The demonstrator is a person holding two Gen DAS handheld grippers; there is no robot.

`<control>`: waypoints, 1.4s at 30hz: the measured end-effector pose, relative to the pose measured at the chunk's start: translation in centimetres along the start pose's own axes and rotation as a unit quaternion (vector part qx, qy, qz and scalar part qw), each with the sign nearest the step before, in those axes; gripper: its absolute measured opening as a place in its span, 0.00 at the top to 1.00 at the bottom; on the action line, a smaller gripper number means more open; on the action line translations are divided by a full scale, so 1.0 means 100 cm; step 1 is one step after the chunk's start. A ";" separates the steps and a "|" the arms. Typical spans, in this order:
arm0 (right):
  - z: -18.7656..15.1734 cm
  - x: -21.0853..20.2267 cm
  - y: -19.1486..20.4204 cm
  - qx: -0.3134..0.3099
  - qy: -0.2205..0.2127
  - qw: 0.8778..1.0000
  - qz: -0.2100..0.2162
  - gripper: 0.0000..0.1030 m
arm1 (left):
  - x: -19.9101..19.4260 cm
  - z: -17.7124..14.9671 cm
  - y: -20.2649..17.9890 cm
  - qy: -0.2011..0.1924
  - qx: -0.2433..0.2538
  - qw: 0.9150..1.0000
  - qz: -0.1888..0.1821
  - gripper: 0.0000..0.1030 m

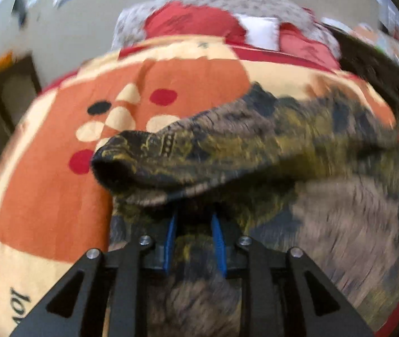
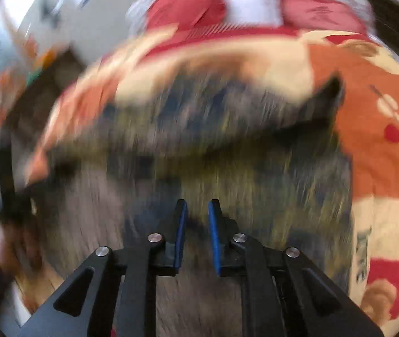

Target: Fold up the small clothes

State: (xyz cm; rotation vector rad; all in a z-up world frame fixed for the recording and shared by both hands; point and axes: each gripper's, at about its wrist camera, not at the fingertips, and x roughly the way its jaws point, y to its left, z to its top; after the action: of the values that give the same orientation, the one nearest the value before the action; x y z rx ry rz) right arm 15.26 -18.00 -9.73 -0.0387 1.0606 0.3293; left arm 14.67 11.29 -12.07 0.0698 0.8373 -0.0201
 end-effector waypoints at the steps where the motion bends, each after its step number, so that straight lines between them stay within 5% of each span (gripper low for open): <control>1: -0.017 -0.009 -0.022 0.012 -0.028 1.000 0.001 0.92 | -0.001 0.000 0.000 0.000 -0.003 1.000 -0.003 0.76; 2: -0.026 -0.016 -0.043 0.044 -0.038 0.998 0.003 1.00 | -0.004 -0.001 0.002 0.002 -0.012 1.000 -0.009 0.76; 4: -0.040 -0.033 -0.083 0.123 -0.048 0.991 -0.009 1.00 | -0.002 -0.002 0.003 0.008 -0.021 1.000 -0.017 0.76; 7: -0.048 -0.053 -0.094 0.152 -0.042 0.986 -0.057 0.98 | -0.008 -0.003 0.004 0.021 -0.032 0.999 -0.019 0.76; 12: -0.057 -0.089 -0.029 0.053 -0.081 0.995 0.038 0.92 | -0.058 -0.019 0.000 0.000 -0.052 0.998 -0.021 0.67; 16: -0.083 -0.057 0.004 -0.036 -0.034 0.999 -0.012 0.92 | -0.062 -0.056 -0.011 0.020 -0.006 1.000 -0.014 0.64; 19: -0.098 -0.056 -0.027 0.028 -0.040 0.998 0.043 1.00 | -0.069 -0.065 0.002 0.021 -0.037 0.999 -0.033 0.64; 24: -0.099 -0.052 -0.022 0.019 -0.044 0.998 0.032 1.00 | -0.063 -0.067 0.013 0.026 -0.069 0.996 -0.055 0.63; 33: -0.106 -0.059 -0.033 0.100 -0.042 0.990 0.093 0.88 | -0.066 -0.072 0.011 0.013 -0.071 0.996 -0.059 0.61; 38: -0.093 -0.091 -0.049 0.162 -0.123 0.975 0.090 0.88 | -0.066 -0.072 0.012 0.009 -0.076 0.995 -0.064 0.58; 40: -0.090 -0.066 -0.054 0.161 -0.066 0.983 0.061 0.88 | -0.066 -0.072 0.011 0.009 -0.074 0.995 -0.064 0.57; 42: -0.095 -0.051 -0.058 0.157 -0.057 0.986 0.028 0.75 | -0.066 -0.072 0.011 0.008 -0.074 0.995 -0.065 0.56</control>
State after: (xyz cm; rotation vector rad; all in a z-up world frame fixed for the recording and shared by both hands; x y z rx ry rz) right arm 6.55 -26.58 -10.75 0.2899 0.9903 0.2087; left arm 4.93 12.80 -11.91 -0.1233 0.8567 -0.0798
